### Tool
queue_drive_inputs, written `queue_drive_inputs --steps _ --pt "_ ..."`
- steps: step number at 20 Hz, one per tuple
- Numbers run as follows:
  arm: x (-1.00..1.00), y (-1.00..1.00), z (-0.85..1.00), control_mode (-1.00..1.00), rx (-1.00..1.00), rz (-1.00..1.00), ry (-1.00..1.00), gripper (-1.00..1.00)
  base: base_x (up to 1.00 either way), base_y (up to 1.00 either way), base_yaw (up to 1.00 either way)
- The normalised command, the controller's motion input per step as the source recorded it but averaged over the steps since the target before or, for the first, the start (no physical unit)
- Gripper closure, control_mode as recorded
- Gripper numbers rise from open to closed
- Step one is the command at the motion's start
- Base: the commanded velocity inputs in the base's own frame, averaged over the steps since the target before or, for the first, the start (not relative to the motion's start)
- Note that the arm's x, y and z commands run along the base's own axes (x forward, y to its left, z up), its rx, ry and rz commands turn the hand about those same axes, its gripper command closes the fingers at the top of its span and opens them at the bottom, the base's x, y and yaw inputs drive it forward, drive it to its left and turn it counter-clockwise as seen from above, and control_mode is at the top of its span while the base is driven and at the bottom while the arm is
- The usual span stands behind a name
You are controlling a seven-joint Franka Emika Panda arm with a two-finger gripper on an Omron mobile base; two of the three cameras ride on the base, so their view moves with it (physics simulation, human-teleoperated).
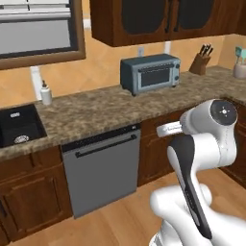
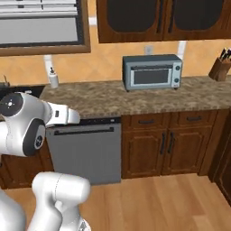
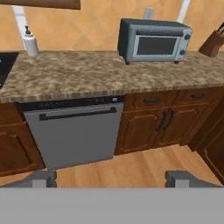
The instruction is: Gather all objects into one cabinet and sort the glasses and bowls to opposite sides.
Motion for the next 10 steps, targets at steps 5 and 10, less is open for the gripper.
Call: queue_drive_inputs --steps 5,10 --pt "0.0 0.0 0.0 1.0 0.0 0.0 0.0 -1.0 0.6 -0.37 -0.41" --pt "0.0 0.0 0.0 1.0 0.0 0.0 0.0 -1.0 0.51 -0.67 -0.58"
